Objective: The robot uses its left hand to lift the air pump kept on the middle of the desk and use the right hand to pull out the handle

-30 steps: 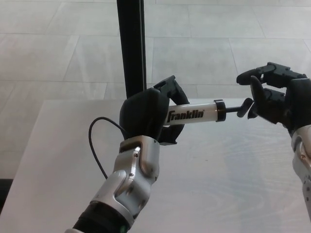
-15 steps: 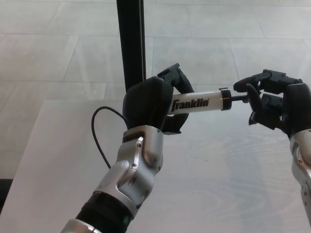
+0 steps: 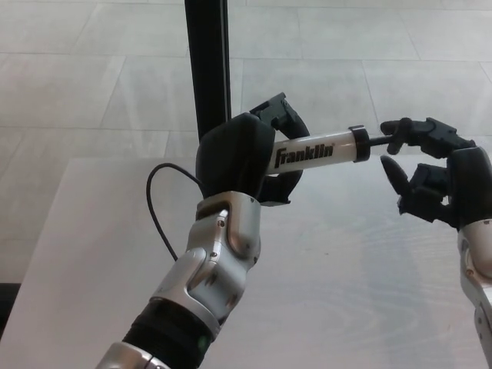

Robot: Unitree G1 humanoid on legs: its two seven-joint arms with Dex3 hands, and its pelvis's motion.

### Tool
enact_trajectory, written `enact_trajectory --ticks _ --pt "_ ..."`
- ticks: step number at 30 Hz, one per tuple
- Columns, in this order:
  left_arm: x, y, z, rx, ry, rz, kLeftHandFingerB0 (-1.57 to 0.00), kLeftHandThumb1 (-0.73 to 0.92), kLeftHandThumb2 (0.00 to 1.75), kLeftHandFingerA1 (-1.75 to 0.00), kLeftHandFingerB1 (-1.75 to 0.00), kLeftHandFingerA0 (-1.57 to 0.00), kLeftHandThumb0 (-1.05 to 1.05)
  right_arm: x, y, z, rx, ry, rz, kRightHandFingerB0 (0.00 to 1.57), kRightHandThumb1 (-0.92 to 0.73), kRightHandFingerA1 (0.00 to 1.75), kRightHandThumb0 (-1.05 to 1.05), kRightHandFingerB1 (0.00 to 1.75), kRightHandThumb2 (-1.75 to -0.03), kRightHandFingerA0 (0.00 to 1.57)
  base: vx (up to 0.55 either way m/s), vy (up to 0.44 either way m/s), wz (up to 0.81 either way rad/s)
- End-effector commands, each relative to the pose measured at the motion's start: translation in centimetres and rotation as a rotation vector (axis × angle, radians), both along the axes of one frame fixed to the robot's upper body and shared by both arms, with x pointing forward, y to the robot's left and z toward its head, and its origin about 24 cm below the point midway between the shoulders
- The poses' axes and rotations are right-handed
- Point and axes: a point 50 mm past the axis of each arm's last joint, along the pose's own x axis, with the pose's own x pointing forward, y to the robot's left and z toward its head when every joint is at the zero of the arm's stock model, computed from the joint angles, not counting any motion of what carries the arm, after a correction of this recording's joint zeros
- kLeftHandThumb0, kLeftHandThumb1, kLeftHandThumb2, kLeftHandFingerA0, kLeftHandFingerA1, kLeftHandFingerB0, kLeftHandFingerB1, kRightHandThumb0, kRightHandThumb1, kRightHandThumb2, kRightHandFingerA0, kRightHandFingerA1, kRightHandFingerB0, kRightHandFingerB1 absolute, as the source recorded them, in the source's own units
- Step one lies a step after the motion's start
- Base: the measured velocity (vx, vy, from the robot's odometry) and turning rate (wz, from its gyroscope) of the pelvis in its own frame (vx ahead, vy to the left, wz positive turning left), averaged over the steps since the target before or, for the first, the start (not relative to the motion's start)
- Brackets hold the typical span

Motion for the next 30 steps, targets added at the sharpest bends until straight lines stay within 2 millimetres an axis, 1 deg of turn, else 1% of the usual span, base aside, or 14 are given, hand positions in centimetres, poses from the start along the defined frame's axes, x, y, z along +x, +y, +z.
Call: enact_trajectory --ticks 1,2,5,8,10,11,15,17,18,21,25,26,28,30 --pt "0.0 0.1 0.0 -0.017 -0.001 0.003 -0.62 0.53 1.08 -1.75 -1.69 -0.84 -0.10 0.1 0.0 1.1 -0.024 -0.145 -0.060 0.84 -0.70 1.72 -0.18 0.96 -0.79 0.83 0.00 0.000 0.00" --pt "-0.1 0.2 -0.1 -0.013 -0.006 0.003 -0.62 0.52 1.09 -1.75 -1.69 -0.84 -0.11 0.1 0.1 1.1 -0.031 -0.151 -0.064 0.86 -0.69 1.70 -0.18 0.98 -0.83 0.85 0.00 0.000 0.00" --pt "-0.2 0.0 -0.3 -0.008 -0.001 0.000 -0.64 0.55 1.02 -1.75 -1.65 -0.86 -0.12 0.2 0.3 1.6 -0.031 -0.174 -0.067 0.88 -0.69 1.66 -0.18 0.95 -0.79 0.85 0.00 0.000 0.00" --pt "-0.3 -0.1 -0.4 0.002 -0.005 -0.004 -0.66 0.56 0.99 -1.75 -1.62 -0.87 -0.12 0.2 0.3 1.9 -0.049 -0.196 -0.066 0.89 -0.70 1.65 -0.19 0.91 -0.76 0.84 0.00 0.000 0.00" --pt "-0.3 -0.1 -0.5 0.008 -0.003 -0.003 -0.67 0.56 0.99 -1.75 -1.61 -0.89 -0.13 0.2 0.3 1.8 -0.049 -0.201 -0.069 0.90 -0.69 1.65 -0.21 0.92 -0.76 0.85 0.00 0.000 0.00" --pt "-0.3 -0.1 -0.6 0.008 -0.007 -0.004 -0.68 0.55 1.03 -1.75 -1.61 -0.90 -0.13 0.2 0.3 1.8 -0.054 -0.201 -0.071 0.90 -0.69 1.64 -0.21 0.91 -0.75 0.85 0.00 0.000 0.00" --pt "-0.4 0.0 -0.7 0.016 -0.022 -0.004 -0.69 0.55 1.01 -1.75 -1.58 -0.89 -0.12 0.2 0.2 1.8 -0.065 -0.205 -0.068 0.92 -0.66 1.62 -0.18 0.91 -0.82 0.86 0.00 0.000 0.00" --pt "-0.3 0.1 -0.7 0.014 -0.025 -0.006 -0.69 0.53 1.06 -1.75 -1.62 -0.90 -0.12 0.2 0.2 1.6 -0.071 -0.198 -0.073 0.94 -0.62 1.59 -0.14 0.92 -0.88 0.88 0.00 0.000 0.00" --pt "-0.3 0.1 -0.6 0.017 -0.023 -0.005 -0.70 0.54 1.03 -1.75 -1.59 -0.89 -0.13 0.2 0.2 1.5 -0.071 -0.194 -0.074 0.95 -0.59 1.59 -0.14 0.96 -0.94 0.90 0.00 0.000 0.00" --pt "-0.3 0.1 -0.5 0.022 -0.031 -0.008 -0.71 0.54 1.02 -1.75 -1.56 -0.89 -0.13 0.3 0.2 1.4 -0.075 -0.185 -0.076 0.95 -0.60 1.57 -0.13 1.00 -0.93 0.89 0.00 0.000 0.00" --pt "-0.3 0.2 -0.6 0.018 -0.030 -0.009 -0.68 0.54 1.04 -1.75 -1.61 -0.90 -0.13 0.3 0.1 1.3 -0.081 -0.176 -0.071 0.92 -0.57 1.57 -0.13 1.15 -1.00 0.88 0.00 0.000 0.00" --pt "-0.3 0.2 -0.6 0.015 -0.031 -0.011 -0.68 0.54 1.04 -1.75 -1.61 -0.90 -0.13 0.3 0.1 1.2 -0.080 -0.174 -0.069 0.92 -0.57 1.57 -0.13 1.15 -1.00 0.88 0.00 0.000 0.00" --pt "-0.3 0.2 -0.4 0.009 -0.033 -0.006 -0.65 0.55 1.01 -1.75 -1.66 -0.88 -0.11 0.2 0.1 0.7 -0.099 -0.154 -0.074 0.96 -0.49 1.56 -0.13 1.23 -1.02 0.94 0.00 0.000 0.00" --pt "-0.2 0.2 -0.3 0.015 -0.034 -0.002 -0.63 0.54 1.02 -1.75 -1.67 -0.87 -0.12 0.2 0.0 0.5 -0.103 -0.138 -0.083 0.95 -0.50 1.56 -0.13 1.24 -1.02 0.95 0.00 0.000 0.00"
